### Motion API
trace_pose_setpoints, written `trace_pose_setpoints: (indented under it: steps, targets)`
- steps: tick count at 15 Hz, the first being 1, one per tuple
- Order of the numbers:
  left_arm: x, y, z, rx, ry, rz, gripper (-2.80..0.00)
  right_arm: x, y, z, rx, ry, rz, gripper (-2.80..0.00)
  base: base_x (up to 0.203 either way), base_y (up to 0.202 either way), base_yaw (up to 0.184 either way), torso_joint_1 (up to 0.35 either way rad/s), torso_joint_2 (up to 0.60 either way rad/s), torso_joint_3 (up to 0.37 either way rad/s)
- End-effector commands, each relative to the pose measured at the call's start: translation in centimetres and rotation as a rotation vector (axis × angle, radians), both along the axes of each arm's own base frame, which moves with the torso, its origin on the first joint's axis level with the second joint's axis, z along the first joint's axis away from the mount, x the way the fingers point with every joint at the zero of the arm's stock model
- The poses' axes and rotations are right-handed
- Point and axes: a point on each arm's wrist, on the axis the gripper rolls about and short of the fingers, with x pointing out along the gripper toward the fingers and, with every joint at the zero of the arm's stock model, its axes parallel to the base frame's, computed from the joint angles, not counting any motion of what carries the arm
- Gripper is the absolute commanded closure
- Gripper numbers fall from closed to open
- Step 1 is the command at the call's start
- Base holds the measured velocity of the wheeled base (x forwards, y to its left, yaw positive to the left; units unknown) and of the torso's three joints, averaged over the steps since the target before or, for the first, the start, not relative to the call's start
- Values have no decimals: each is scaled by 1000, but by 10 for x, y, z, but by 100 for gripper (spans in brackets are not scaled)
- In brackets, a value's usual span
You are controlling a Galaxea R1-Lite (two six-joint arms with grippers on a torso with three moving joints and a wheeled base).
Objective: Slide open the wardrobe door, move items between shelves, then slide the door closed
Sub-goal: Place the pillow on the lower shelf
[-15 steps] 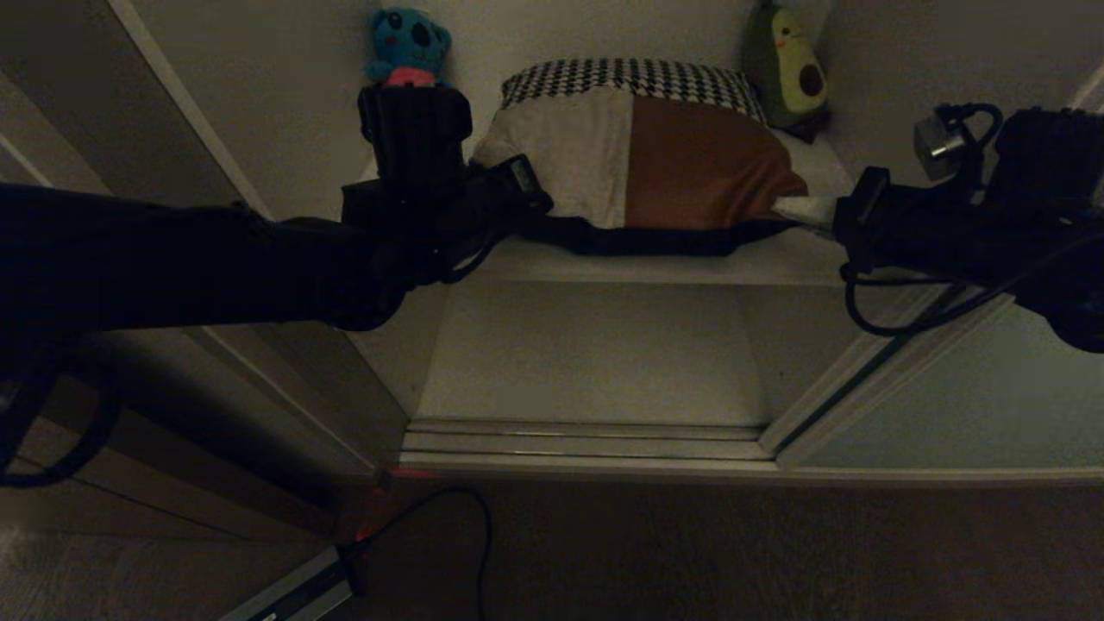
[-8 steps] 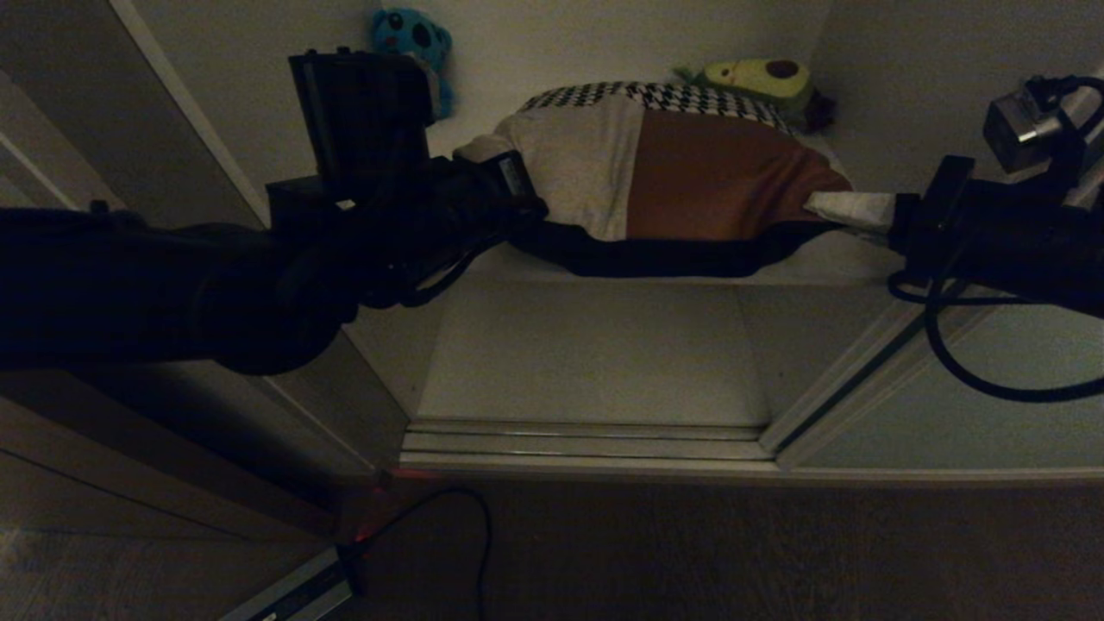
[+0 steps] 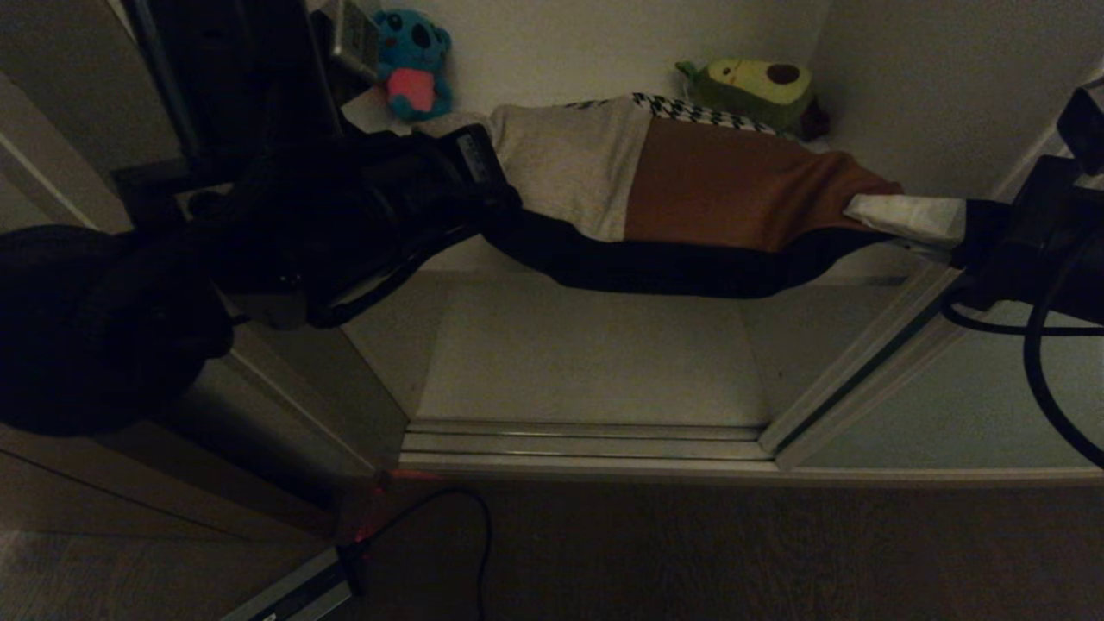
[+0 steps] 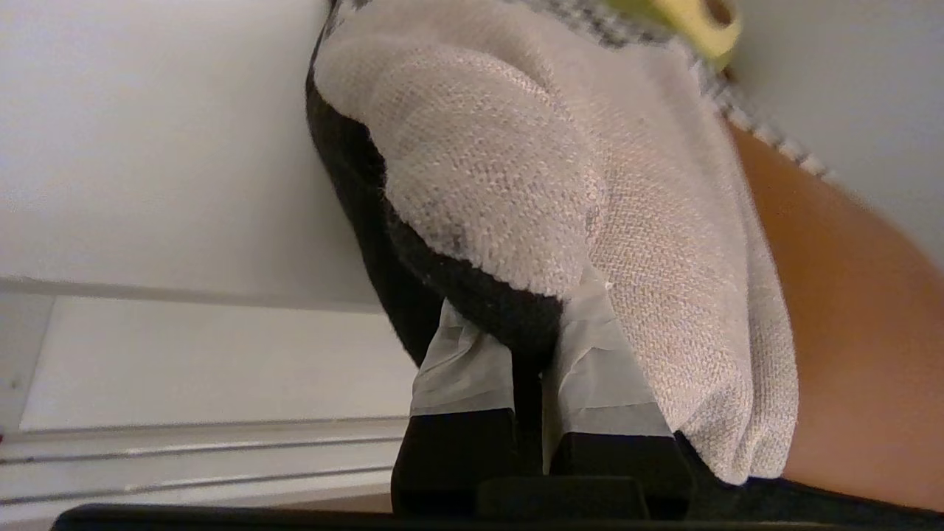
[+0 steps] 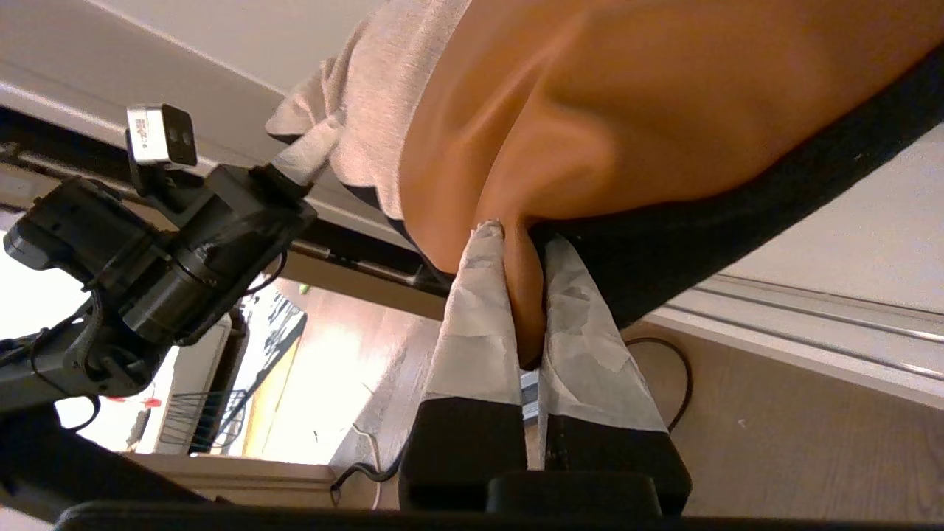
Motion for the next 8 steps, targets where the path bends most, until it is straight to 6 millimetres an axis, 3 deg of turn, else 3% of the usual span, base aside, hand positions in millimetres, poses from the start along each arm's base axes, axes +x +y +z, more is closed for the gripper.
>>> trace_pose_setpoints:
  steps: [1,8]
  targets:
    - [-16,10,11,-21,-31,-1,0,-11,-2,6,9,-25,5,0,0,0,0,0,0,0]
    - [-61,20,21,-38,-71,-72,0,-50,-10,20,25,-71,4,0,0,0,0,0,0,0]
